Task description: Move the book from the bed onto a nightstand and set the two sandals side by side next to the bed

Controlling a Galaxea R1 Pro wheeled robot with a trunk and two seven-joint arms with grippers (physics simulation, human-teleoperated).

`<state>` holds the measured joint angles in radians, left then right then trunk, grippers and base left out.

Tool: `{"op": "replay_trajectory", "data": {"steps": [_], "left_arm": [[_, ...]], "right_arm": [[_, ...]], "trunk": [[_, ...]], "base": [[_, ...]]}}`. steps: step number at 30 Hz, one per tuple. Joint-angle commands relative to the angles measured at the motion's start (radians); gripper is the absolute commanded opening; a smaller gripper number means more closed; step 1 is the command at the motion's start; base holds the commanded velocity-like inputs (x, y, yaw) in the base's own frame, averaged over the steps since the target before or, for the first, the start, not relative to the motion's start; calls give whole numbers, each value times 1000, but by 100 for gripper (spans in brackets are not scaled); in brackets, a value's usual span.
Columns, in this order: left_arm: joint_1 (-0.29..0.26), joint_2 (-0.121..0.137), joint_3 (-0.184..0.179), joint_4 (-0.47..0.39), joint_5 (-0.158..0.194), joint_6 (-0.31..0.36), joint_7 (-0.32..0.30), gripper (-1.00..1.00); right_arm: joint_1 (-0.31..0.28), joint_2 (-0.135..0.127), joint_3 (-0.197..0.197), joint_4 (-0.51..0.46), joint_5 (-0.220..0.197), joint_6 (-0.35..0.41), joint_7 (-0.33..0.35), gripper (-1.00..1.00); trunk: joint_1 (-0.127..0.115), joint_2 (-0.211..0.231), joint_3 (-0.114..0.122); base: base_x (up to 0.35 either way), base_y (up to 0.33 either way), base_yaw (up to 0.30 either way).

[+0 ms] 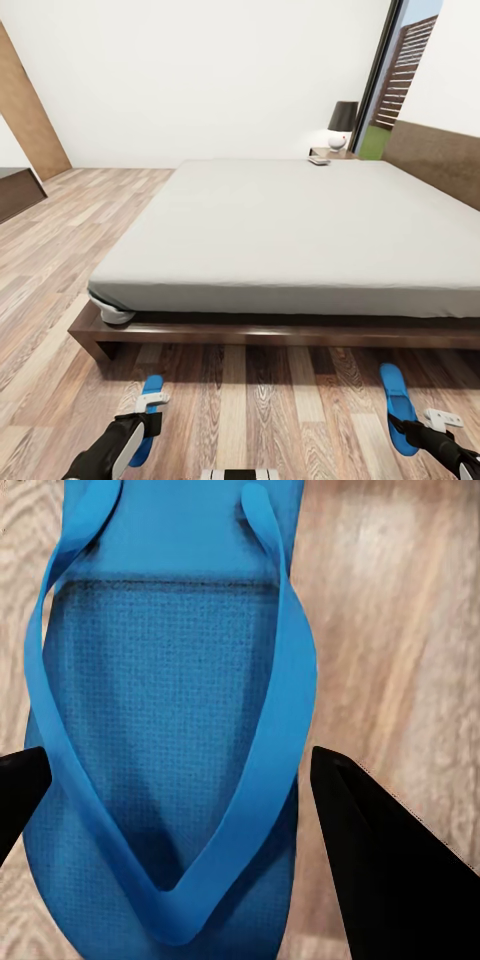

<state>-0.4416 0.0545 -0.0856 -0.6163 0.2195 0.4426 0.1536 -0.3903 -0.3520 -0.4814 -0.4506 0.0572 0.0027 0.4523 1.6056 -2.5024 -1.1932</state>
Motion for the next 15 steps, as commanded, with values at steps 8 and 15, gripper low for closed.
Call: {"op": "replay_trajectory", "data": {"steps": [8, 15], "left_arm": [[0, 55, -8, -5, -29, -4, 67, -100], [0, 67, -8, -5, -31, -5, 84, -100]], "right_arm": [[-1, 1, -8, 0, 6, 0, 8, -100], [-1, 1, -8, 0, 6, 0, 8, -100]], "trunk": [[3, -2, -32], [7, -4, -59]], "base": [[0, 0, 0], [0, 0, 0]]}}
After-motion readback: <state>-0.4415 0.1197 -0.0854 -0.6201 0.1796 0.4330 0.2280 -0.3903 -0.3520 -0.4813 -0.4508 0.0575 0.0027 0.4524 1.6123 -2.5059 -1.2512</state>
